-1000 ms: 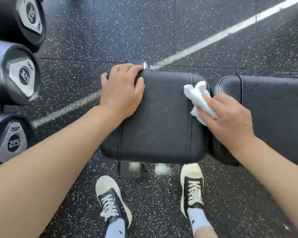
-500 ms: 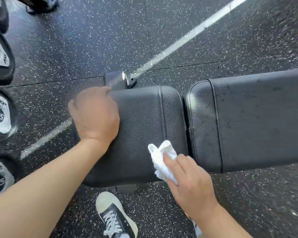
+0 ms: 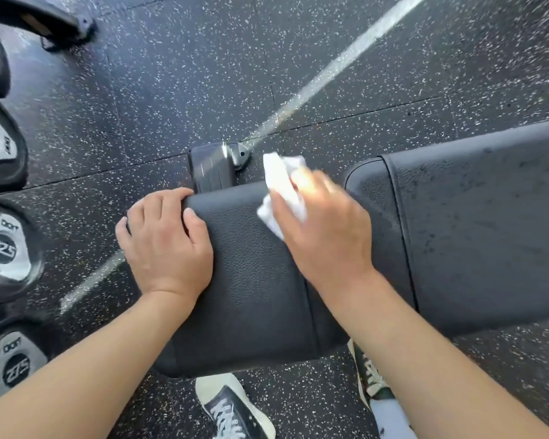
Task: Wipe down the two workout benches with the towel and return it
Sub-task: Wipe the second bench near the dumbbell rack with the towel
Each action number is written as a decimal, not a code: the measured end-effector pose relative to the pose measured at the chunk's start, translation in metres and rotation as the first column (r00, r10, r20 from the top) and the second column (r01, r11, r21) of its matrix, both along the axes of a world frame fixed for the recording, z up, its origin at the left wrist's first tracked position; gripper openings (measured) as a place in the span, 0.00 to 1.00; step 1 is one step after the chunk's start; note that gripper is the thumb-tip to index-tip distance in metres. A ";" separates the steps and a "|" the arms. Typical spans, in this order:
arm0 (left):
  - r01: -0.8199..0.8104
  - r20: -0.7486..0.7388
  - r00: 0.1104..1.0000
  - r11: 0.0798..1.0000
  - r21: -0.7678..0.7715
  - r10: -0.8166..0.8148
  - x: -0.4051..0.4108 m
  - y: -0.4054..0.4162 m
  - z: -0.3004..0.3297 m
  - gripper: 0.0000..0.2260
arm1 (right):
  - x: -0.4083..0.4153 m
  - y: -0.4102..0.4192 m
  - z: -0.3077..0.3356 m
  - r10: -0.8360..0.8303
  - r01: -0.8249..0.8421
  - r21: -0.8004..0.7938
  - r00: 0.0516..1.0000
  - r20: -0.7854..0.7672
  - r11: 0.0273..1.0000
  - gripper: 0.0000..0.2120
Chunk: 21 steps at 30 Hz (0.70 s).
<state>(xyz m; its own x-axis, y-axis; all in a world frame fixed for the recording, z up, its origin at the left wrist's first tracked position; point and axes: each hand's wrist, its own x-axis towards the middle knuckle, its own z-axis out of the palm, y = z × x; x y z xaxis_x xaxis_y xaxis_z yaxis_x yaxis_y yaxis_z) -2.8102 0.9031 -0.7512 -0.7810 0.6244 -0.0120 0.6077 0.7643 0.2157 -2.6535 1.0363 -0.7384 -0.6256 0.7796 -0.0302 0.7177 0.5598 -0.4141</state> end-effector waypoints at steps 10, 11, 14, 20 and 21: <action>0.007 -0.014 1.000 1.000 0.005 -0.007 -0.002 -0.003 -0.007 0.15 | 0.075 -0.084 -0.007 -0.079 0.088 0.064 0.988 -0.129 0.994 0.13; 0.008 -0.013 1.000 1.000 0.007 -0.008 -0.002 -0.003 -0.007 0.15 | 0.056 -0.071 -0.007 -0.110 0.122 0.073 0.982 -0.153 0.990 0.13; 0.010 -0.018 1.000 1.000 0.003 -0.009 -0.002 -0.003 -0.007 0.16 | -0.004 -0.023 -0.010 -0.217 0.233 0.058 0.954 -0.209 0.971 0.10; 0.002 0.000 1.000 1.000 -0.006 -0.002 -0.001 0.000 -0.003 0.16 | -0.039 0.014 -0.006 -0.193 0.196 -0.004 0.960 -0.201 0.981 0.05; 0.001 0.000 1.000 1.000 -0.006 -0.001 -0.001 0.000 -0.003 0.16 | -0.028 0.007 -0.005 -0.186 0.190 -0.005 0.958 -0.217 0.982 0.06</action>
<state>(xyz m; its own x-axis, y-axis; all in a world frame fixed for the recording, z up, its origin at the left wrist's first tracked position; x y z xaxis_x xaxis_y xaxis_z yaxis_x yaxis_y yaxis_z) -2.8110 0.9031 -0.7542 -0.7806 0.6249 -0.0152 0.6084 0.7650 0.2112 -2.6820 1.0431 -0.7433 -0.4581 0.8830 0.1021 0.7055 0.4310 -0.5626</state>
